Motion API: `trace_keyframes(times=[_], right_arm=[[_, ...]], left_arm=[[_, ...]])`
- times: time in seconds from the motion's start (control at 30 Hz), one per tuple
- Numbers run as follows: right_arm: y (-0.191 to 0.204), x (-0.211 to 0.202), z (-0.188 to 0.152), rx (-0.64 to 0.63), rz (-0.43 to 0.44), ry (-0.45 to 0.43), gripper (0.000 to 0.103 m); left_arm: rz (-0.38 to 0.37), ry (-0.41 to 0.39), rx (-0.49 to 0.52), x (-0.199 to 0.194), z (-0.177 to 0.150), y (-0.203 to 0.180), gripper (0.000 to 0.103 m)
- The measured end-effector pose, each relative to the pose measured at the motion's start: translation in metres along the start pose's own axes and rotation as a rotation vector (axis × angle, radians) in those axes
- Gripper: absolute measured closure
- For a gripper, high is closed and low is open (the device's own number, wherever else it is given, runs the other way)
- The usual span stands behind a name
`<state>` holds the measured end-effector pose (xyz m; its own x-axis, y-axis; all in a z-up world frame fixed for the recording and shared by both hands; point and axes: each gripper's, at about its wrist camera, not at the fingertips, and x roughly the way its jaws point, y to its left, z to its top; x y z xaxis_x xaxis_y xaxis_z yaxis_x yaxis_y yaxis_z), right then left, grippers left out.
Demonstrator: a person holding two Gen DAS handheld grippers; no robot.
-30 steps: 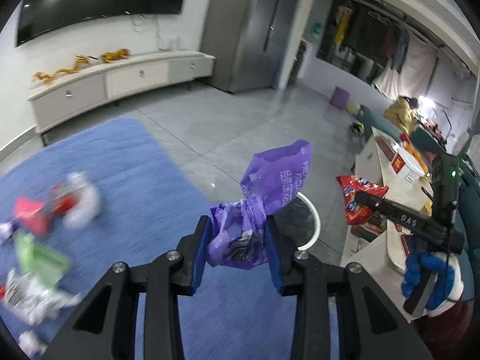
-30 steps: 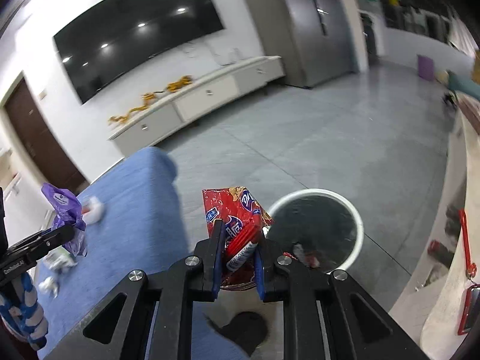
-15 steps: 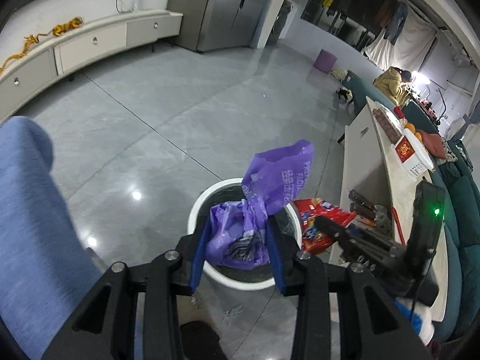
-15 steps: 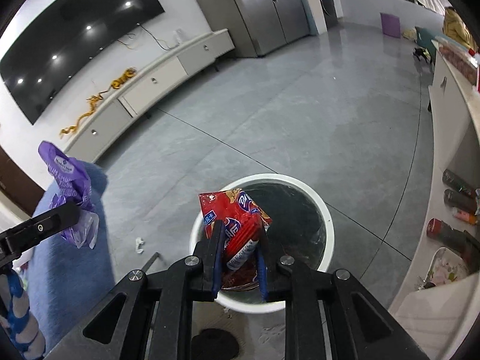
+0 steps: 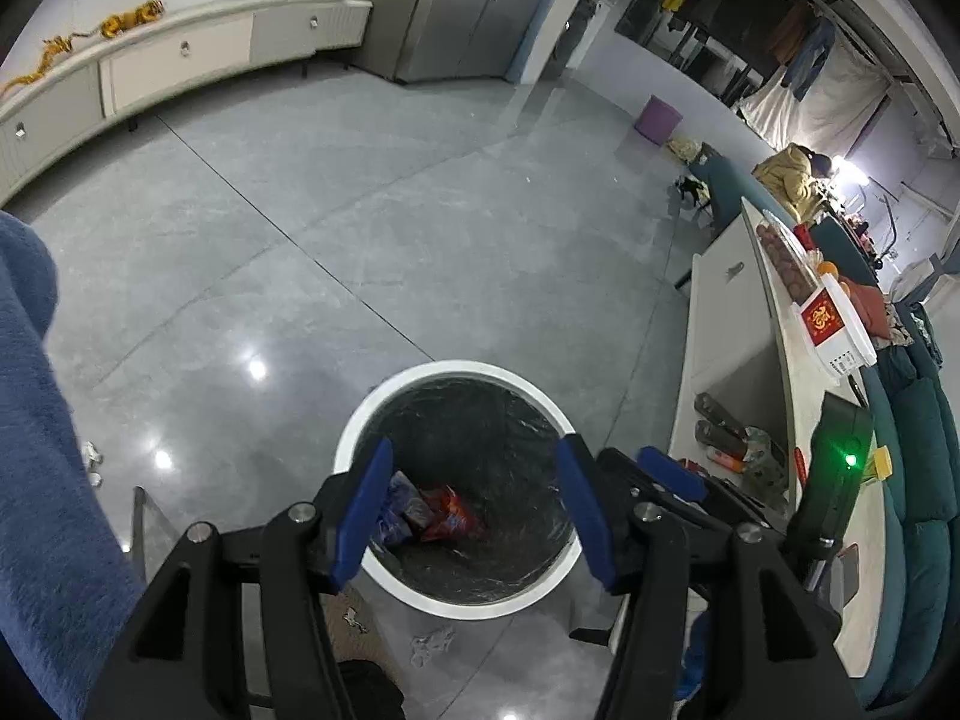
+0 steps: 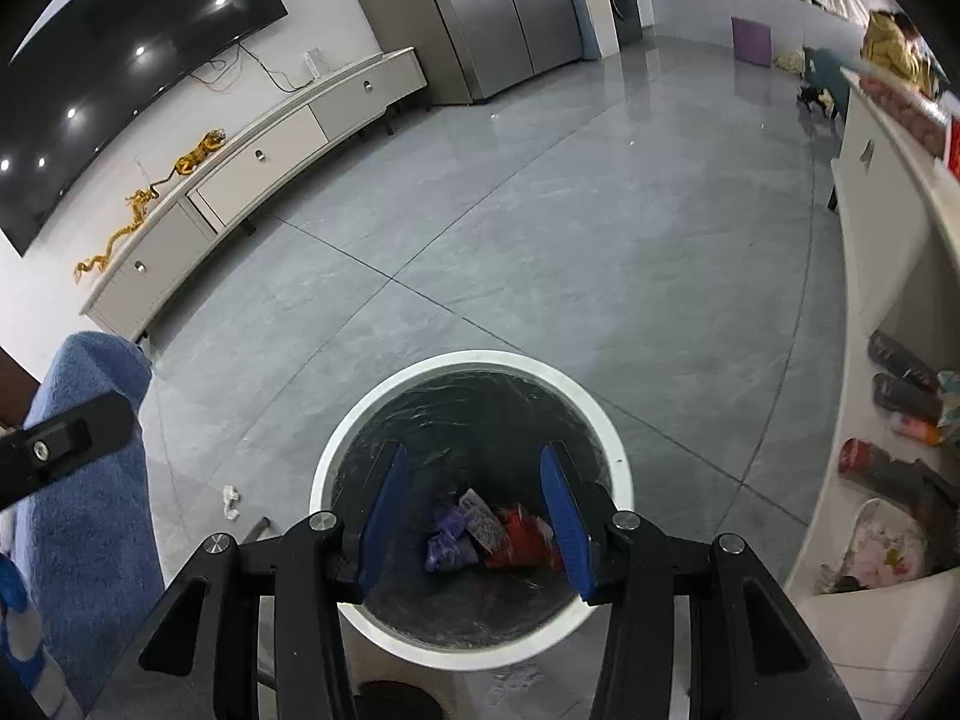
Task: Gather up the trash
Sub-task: 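Move both open tools back over the rug, then grasp the white tissue with left tool while right tool grasps green paper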
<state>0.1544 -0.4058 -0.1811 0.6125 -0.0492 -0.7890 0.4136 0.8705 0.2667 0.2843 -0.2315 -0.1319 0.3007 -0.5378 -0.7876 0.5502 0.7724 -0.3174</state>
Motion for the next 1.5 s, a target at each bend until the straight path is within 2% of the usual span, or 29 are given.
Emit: trace_keyframes(times=[0.2, 0.33, 0.6, 0.87, 1.0, 1.17, 1.33, 1.5], right_arm=[[0.022, -0.042, -0.004, -0.065, -0.018, -0.081, 0.059], [0.047, -0.08, -0.01, -0.115, 0.004, -0.14, 0.059], [0.108, -0.152, -0.026, -0.206, 0.113, -0.231, 0.059], [0.182, -0.202, -0.043, -0.313, 0.201, -0.277, 0.059], [0.214, -0.214, -0.054, -0.364, 0.244, -0.273, 0.059], [0.258, -0.217, -0.077, -0.437, 0.3, -0.241, 0.056], [0.313, -0.201, -0.098, -0.527, 0.362, -0.178, 0.05], [0.365, -0.18, -0.126, -0.624, 0.433, -0.095, 0.047]], left_arm=[[0.053, -0.154, -0.006, -0.06, -0.018, -0.007, 0.048], [0.087, -0.196, 0.012, -0.104, -0.032, -0.008, 0.048], [0.171, -0.3, 0.023, -0.201, -0.078, 0.017, 0.048], [0.244, -0.379, -0.036, -0.295, -0.138, 0.081, 0.047], [0.314, -0.426, -0.075, -0.342, -0.178, 0.124, 0.041], [0.38, -0.436, -0.126, -0.381, -0.229, 0.184, 0.04], [0.447, -0.379, -0.18, -0.395, -0.278, 0.245, 0.04], [0.407, -0.339, -0.224, -0.392, -0.298, 0.275, 0.04]])
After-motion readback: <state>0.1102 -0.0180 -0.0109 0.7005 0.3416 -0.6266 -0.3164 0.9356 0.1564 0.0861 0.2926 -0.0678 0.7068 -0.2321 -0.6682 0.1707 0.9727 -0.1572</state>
